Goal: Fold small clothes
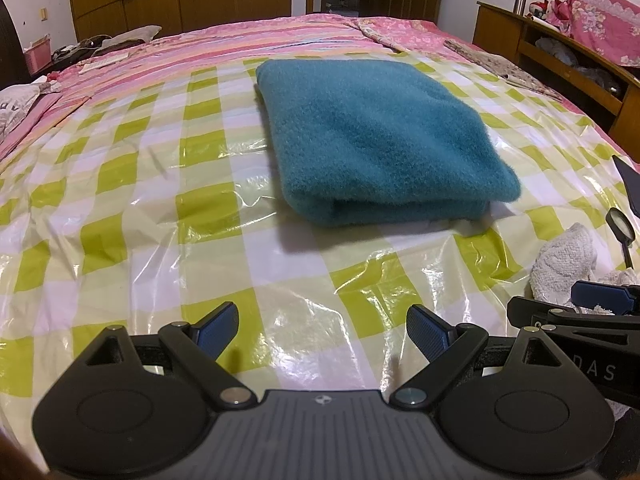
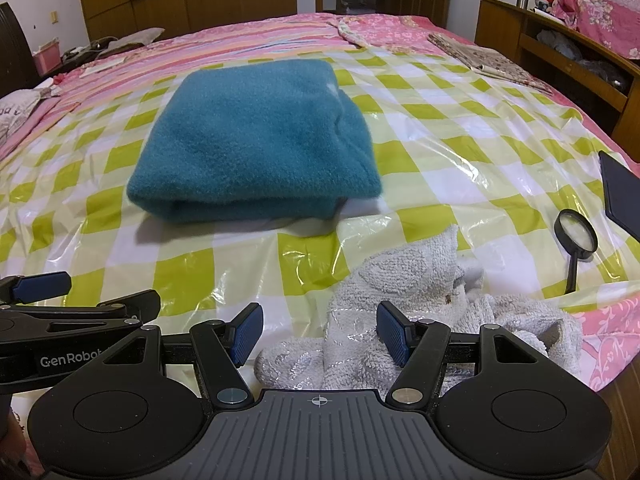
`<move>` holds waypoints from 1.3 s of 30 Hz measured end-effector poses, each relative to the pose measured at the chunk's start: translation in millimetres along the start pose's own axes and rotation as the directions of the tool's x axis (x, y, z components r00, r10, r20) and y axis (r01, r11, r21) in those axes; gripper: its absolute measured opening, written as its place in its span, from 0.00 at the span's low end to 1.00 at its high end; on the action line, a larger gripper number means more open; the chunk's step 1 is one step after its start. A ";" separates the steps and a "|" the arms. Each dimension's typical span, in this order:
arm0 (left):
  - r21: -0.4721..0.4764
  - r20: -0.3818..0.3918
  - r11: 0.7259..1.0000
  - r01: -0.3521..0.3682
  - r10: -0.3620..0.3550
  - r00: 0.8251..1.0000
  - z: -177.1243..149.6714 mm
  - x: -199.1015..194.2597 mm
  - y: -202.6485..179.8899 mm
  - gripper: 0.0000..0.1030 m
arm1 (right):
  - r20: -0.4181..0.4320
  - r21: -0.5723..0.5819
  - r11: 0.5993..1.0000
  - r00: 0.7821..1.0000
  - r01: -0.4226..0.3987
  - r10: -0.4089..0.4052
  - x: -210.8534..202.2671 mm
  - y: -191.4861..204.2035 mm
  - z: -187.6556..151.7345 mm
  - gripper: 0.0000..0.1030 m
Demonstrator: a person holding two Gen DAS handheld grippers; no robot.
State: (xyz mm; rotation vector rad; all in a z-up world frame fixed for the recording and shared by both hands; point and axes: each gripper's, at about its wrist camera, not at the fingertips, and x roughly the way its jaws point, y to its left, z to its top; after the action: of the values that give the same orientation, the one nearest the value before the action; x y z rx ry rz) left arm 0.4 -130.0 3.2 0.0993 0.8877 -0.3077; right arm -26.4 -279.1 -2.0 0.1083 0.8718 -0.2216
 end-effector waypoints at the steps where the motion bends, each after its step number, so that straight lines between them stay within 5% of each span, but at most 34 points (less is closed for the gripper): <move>1: -0.001 0.000 1.000 0.001 -0.001 1.000 -0.1 0.0 -0.3 0.93 | 0.000 0.000 1.000 1.000 0.000 0.000 0.0 -0.1 0.0 0.62; 39: -0.006 -0.003 1.000 0.005 -0.006 1.000 -3.7 1.4 -0.7 0.93 | -0.001 0.000 1.000 1.000 0.001 -0.001 -0.2 -0.5 -0.2 0.62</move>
State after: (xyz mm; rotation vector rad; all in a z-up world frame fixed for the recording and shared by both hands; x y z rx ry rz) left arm -1.8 -130.2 -0.2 0.0921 0.8920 -0.3102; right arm -26.8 -279.6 -1.9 0.1084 0.8733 -0.2229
